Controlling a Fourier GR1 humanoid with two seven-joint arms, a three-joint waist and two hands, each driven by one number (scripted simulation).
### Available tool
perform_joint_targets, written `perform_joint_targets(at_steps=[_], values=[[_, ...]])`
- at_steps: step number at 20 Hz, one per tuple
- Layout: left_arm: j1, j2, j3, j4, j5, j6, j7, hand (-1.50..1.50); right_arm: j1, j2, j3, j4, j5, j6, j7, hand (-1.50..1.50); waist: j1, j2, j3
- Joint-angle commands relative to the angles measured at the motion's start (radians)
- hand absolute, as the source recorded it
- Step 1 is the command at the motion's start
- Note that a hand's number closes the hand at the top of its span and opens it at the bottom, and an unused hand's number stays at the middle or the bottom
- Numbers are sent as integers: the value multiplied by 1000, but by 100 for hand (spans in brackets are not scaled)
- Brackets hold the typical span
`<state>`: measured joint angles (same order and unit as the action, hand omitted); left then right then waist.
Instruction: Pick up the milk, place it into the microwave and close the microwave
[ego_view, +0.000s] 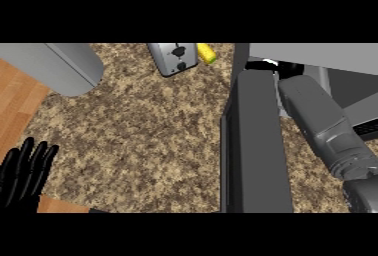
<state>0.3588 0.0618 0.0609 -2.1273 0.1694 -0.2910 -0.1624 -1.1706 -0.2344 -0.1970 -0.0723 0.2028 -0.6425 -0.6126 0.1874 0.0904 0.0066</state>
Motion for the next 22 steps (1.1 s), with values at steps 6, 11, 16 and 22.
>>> perform_joint_targets(at_steps=[6, 11, 16, 22], values=[[-39, -12, -41, 12, -44, 16, 20, -150, -9, 30, -49, -3, -48, 144, 0, -150, -19, -8, 1], [-30, -31, -79, 20, -87, 27, 16, -150, 24, 12, -53, 2, -47, 158, -19, -150, -25, -11, 1], [-19, -41, -95, 5, -102, 32, 7, -150, 52, -3, -55, 6, -47, 184, -34, -150, -34, -23, 0], [-40, -61, -147, 25, -142, 49, 6, -150, 95, -2, -61, 1, -51, 219, -83, -150, -49, -24, 0]])
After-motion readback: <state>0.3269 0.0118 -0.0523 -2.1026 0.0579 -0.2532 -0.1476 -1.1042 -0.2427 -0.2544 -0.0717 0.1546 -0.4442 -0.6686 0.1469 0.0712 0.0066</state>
